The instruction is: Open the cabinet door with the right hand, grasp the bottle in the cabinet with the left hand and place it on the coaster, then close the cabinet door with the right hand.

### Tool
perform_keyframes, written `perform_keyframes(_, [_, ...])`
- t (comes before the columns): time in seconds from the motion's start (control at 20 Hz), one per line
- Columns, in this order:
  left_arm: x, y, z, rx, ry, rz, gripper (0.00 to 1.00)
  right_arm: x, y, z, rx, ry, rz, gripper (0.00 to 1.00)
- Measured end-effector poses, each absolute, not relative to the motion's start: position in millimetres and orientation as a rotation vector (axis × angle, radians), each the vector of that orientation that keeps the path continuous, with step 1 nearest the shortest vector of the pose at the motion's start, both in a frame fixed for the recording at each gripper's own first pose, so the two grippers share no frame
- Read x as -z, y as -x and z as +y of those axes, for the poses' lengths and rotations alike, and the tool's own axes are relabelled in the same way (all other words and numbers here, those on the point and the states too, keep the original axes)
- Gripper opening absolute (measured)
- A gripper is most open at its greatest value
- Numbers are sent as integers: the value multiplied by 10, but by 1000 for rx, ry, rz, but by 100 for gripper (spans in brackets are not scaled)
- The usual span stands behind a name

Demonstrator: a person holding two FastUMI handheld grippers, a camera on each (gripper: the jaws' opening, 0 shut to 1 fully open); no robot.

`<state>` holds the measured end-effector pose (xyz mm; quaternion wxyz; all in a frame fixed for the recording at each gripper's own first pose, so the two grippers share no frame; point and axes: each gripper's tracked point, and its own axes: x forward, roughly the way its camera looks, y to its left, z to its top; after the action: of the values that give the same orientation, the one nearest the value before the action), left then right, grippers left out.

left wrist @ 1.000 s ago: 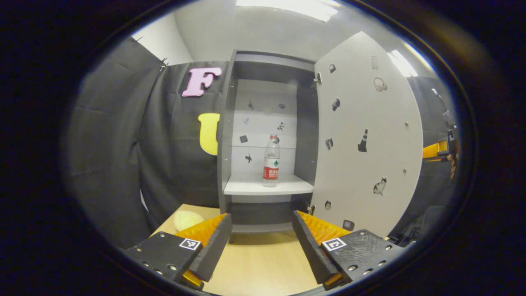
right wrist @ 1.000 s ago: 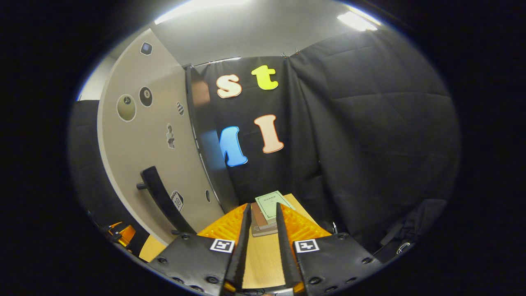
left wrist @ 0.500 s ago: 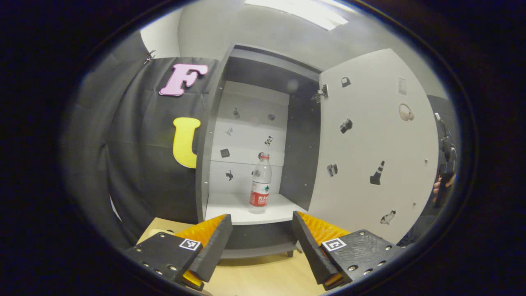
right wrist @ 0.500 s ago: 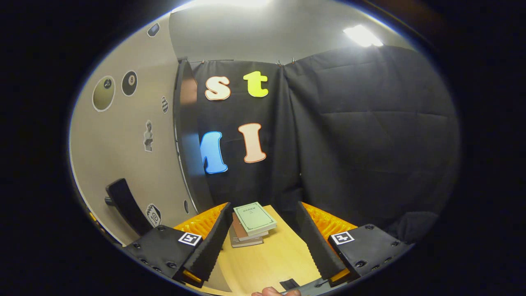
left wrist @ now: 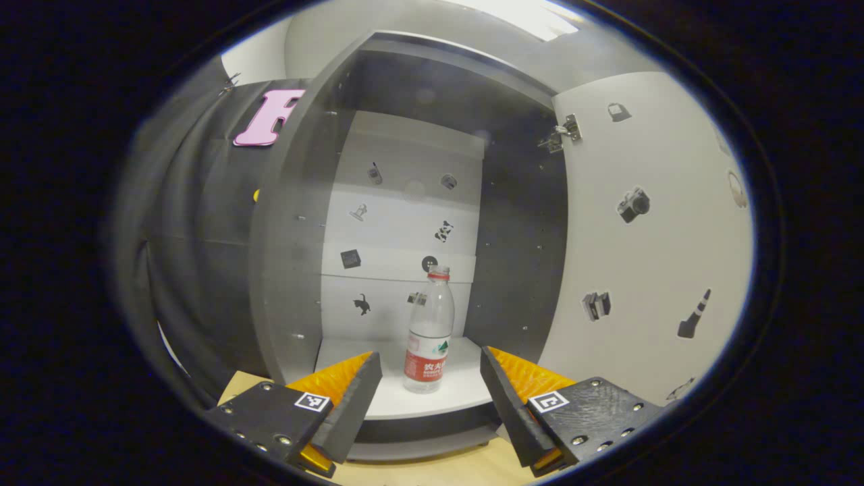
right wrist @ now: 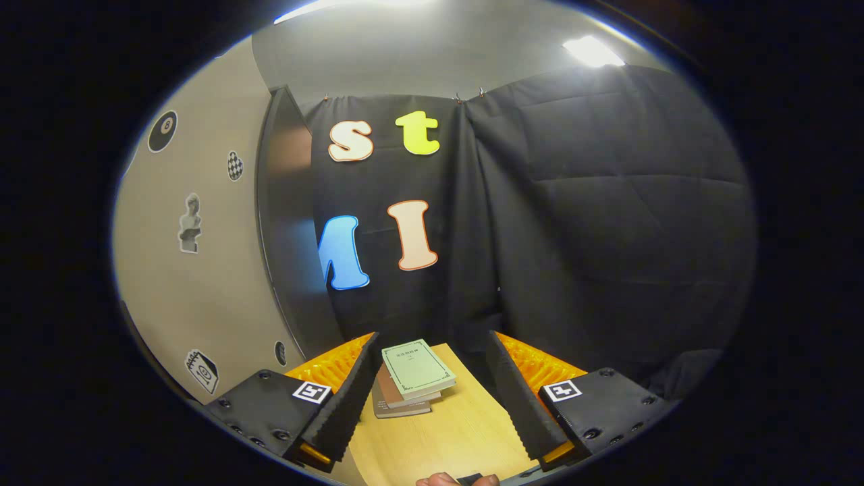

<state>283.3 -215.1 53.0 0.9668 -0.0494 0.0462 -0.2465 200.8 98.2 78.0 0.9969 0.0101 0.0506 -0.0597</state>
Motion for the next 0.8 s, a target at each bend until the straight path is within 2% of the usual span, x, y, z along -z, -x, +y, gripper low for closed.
perform_keyframes(0.35, [-219, -3520, -2568, 489, 72, 135, 91, -583, -2348, 798, 135, -29, 147, 98])
perform_keyframes(0.45, [-138, -3657, -2636, 492, 80, 146, 89, -520, -2390, 757, 140, -22, 163, 98])
perform_keyframes(0.8, [5, -3984, -2788, 504, 97, 154, 91, -465, -2438, 668, 161, -22, 182, 98])
